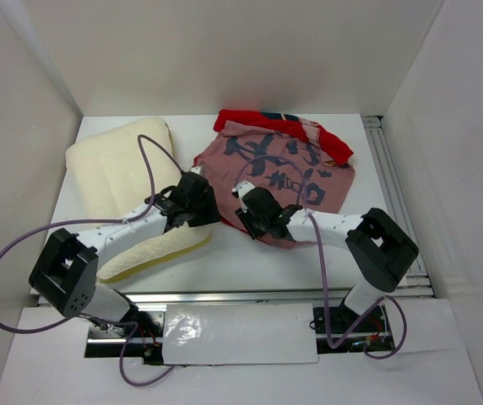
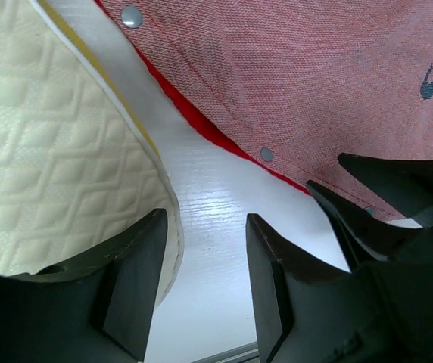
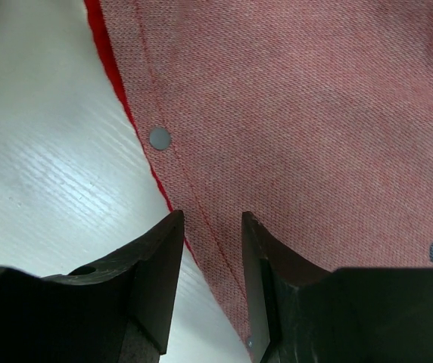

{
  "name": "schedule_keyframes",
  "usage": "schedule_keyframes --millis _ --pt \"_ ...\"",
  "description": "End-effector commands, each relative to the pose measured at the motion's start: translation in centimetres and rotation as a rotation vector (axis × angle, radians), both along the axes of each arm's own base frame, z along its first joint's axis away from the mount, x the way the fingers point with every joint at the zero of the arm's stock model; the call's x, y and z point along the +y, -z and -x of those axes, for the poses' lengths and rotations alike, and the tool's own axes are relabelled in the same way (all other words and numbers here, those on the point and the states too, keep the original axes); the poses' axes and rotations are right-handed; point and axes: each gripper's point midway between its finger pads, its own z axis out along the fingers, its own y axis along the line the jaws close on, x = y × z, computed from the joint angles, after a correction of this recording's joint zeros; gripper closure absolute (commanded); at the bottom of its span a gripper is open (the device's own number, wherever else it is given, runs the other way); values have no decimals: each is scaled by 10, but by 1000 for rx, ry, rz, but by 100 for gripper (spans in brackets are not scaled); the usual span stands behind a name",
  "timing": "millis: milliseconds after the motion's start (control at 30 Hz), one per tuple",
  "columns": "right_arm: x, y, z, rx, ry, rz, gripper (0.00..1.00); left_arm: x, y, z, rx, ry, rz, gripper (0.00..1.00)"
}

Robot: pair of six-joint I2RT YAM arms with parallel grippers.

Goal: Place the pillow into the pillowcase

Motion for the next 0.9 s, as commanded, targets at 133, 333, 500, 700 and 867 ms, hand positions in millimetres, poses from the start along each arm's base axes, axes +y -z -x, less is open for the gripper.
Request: schedule_keyframes --millis 133,333,500,700,867 --pt "16 -1 -11 -22 -43 -45 56 -11 -4 -5 -15 24 31 42" --pt "17 8 -19 -11 -10 -47 56 -4 -4 -7 -20 14 25 42" --pt "19 8 -24 -14 28 -61 78 -3 -7 -7 -34 29 19 42" --pt "15 -21 -33 -51 72 -151 100 -4 -6 -11 -52 53 5 42" --pt "22 -38 -27 -15 20 -242 100 -14 -6 -11 -61 94 3 42"
